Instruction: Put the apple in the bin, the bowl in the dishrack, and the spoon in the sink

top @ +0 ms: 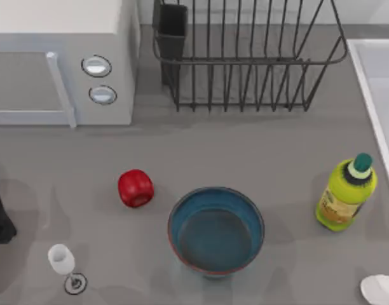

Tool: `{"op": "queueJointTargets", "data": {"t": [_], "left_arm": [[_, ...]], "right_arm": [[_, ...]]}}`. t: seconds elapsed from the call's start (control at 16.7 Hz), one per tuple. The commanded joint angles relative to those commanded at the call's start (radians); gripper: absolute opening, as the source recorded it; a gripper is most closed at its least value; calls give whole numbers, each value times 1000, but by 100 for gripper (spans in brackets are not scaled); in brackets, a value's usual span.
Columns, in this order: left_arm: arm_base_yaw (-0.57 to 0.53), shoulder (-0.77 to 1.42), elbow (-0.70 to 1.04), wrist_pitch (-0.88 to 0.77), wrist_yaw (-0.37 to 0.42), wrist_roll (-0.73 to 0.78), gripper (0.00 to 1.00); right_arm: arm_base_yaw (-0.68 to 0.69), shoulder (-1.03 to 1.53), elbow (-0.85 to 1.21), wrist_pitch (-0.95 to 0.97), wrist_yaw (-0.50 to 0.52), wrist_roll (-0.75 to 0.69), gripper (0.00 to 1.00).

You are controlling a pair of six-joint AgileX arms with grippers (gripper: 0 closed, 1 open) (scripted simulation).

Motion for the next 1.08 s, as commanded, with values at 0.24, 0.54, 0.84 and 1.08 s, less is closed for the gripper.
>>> {"op": "queueJointTargets", "data": {"t": [0.24,0.54,0.84,1.08], "left_arm": [[-11,31,30,-25,-2,11,100],[-88,293,255,-200,-13,94,100],[-208,768,606,-469,-31,222,100],[-319,1205,930,-705,-44,339,100]], "right_arm": [[0,0,0,0,0,0,100],[0,0,0,0,0,0,100],[0,0,0,0,0,0,100],[0,0,0,0,0,0,100]]}}
